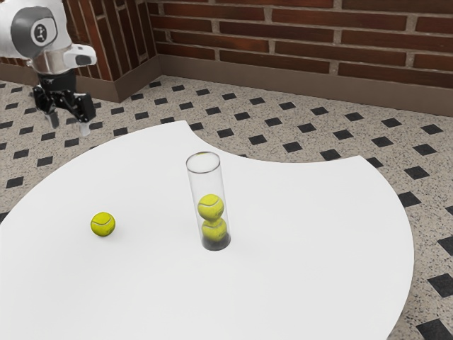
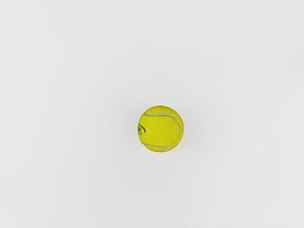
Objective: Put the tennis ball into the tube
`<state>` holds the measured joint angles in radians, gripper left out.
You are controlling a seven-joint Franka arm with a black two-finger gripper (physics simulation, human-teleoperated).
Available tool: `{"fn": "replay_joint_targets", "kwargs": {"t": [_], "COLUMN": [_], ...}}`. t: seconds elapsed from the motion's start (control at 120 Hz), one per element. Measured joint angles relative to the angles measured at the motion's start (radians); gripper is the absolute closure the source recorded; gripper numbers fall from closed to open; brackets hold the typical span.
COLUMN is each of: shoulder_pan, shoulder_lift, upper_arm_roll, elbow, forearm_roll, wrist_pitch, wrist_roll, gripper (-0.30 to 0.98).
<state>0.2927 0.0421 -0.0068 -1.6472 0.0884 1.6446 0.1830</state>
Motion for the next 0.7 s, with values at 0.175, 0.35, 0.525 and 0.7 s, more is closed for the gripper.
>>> {"fn": "replay_joint_targets", "kwargs": {"t": [0.175,0.35,0.525,0.7], "shoulder_pan": [-0.161,-0.169,-0.159,-0.142], "shoulder_lift": [0.035,0.121,0.255,0.314], "upper_arm_roll": [0.007,0.099,0.102,0.102], "elbow": [-0.148,-0.184,-0.170,-0.170], "forearm_roll": [-0.063,-0.082,-0.086,-0.092], "wrist_pitch": [0.141,0.282,0.391,0.460], "wrist_roll": [0.027,0.086,0.139,0.182], "gripper": [0.00,0.00,0.00,0.00]}}
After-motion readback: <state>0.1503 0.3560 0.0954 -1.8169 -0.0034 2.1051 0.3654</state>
